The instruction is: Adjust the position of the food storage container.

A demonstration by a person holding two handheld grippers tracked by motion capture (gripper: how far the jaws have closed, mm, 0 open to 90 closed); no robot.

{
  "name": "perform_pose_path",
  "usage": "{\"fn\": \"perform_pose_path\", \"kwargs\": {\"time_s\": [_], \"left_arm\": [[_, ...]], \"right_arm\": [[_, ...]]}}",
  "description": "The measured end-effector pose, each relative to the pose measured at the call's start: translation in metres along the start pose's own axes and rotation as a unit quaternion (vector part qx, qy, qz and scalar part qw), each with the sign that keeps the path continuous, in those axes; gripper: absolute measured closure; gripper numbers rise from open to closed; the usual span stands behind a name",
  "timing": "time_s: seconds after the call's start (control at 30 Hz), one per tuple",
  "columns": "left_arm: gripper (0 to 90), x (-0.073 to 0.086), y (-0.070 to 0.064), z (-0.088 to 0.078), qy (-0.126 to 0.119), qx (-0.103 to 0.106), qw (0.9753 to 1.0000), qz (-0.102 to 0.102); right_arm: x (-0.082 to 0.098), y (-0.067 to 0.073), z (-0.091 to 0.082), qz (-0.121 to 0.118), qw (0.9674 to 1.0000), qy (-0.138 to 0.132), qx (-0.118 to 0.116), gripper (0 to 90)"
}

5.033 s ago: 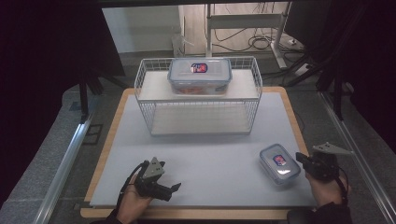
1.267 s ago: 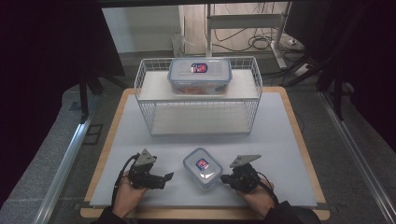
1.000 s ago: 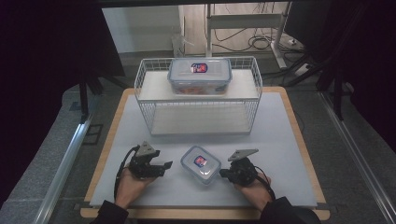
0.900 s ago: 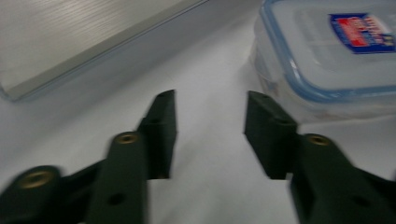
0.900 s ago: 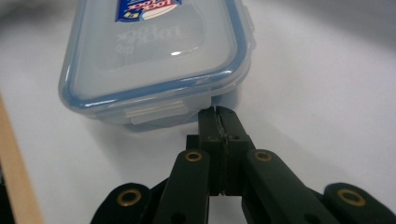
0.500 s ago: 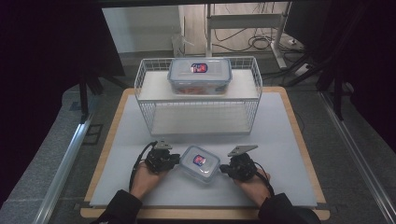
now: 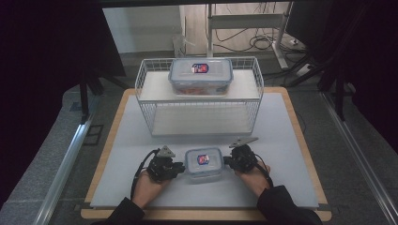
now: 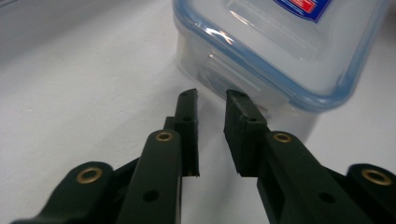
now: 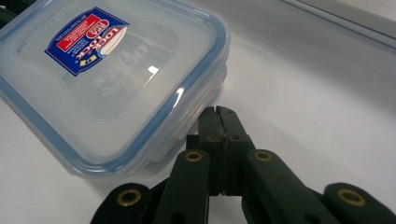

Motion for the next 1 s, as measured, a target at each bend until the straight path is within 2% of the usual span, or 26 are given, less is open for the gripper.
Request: {"fn": "perform_pose_path", "kwargs": {"time_s": [0.07, 0.13, 0.3, 0.4, 0.67, 0.83, 1.0], "left_arm": [[71.2, -0.001, 0.002, -0.002, -0.004, -0.007, 1.0000, 0.003], [68.8, -0.001, 0.005, -0.009, -0.015, -0.013, 0.9998, 0.001], [59.0, 0.005, 0.007, -0.032, -0.032, -0.053, 0.9979, 0.020], [49.9, 0.009, 0.005, -0.042, -0.044, -0.067, 0.9964, 0.027], [25.8, 0.024, -0.005, -0.052, -0.048, -0.079, 0.9949, 0.039], [12.5, 0.034, -0.007, -0.058, -0.057, -0.088, 0.9940, 0.029], [5.9, 0.043, -0.008, -0.062, -0.053, -0.097, 0.9933, 0.035]], "right_arm": [[0.001, -0.001, -0.001, 0.002, 1.0000, 0.000, -0.004, 89.5], [-0.001, -0.003, -0.006, -0.005, 0.9999, -0.009, 0.005, 89.4], [0.002, -0.013, -0.019, -0.009, 0.9997, -0.019, 0.010, 82.6], [0.007, -0.018, -0.029, -0.015, 0.9996, -0.023, 0.010, 73.9], [0.015, -0.020, -0.054, -0.032, 0.9976, -0.060, 0.012, 44.7], [0.021, -0.019, -0.059, -0.040, 0.9964, -0.074, 0.009, 26.7], [0.030, -0.019, -0.059, -0.039, 0.9966, -0.072, 0.007, 12.7]]}}
Point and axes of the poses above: each handheld gripper's, and its own axes: z roughly forward along the jaws, x roughly out of its underside, y roughly to its left, the point moved 6 cm from there along z, roughly forward along the jaws, and after that the axes turned 15 degrees about x, right-handed, at the moved point
